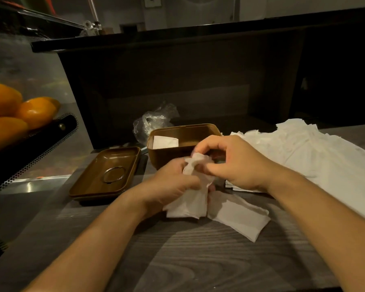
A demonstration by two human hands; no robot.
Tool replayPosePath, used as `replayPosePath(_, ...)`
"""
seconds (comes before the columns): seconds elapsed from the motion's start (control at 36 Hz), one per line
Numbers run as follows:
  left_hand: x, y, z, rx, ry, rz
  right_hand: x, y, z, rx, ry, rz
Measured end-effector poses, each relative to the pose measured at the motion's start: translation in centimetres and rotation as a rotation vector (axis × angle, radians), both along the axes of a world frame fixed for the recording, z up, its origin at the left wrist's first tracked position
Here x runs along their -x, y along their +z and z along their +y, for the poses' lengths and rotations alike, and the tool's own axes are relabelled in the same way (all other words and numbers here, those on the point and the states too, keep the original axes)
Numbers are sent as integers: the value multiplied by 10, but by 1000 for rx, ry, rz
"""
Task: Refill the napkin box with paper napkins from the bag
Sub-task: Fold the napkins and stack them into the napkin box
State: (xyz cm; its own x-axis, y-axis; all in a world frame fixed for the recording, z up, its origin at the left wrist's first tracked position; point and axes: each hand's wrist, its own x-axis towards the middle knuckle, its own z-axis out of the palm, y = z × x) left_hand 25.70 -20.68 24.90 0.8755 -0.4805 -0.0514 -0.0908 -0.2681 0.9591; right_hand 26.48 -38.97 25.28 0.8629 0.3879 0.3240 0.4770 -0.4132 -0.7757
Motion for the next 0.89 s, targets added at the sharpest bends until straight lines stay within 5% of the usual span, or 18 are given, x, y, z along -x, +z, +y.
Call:
replayPosePath(0.08, -6, 2, 9, -78, 131, -144, -4, -1, -1, -59, -129, -35)
replayPosePath(0.17, -11, 5, 19, 68, 296, -192, -8, -5, -5, -134, -190, 32)
replayPosePath(0.33, -13, -1, 14, 62, 418, -321, -9, -17, 5, 44, -228, -47)
replayPosePath(0.44, -13, -7, 5, 356, 628, -199, -9, -27, 8, 95, -166, 36)
replayPosePath(0.53, -16, -15, 1, 267, 717, -164, -11, -33, 12, 154, -169, 92)
replayPosePath(0.61, -18, -17, -2, 211, 712, -128, -9, -31, 15, 166, -155, 78)
replayPosePath(0.75, -14, -9, 8, 458, 526, -34, -9, -23, 10, -29, -165, 83)
replayPosePath(0.89, -13, -11, 10, 295, 450, -134, -11, -25, -2, 157, -106, 120)
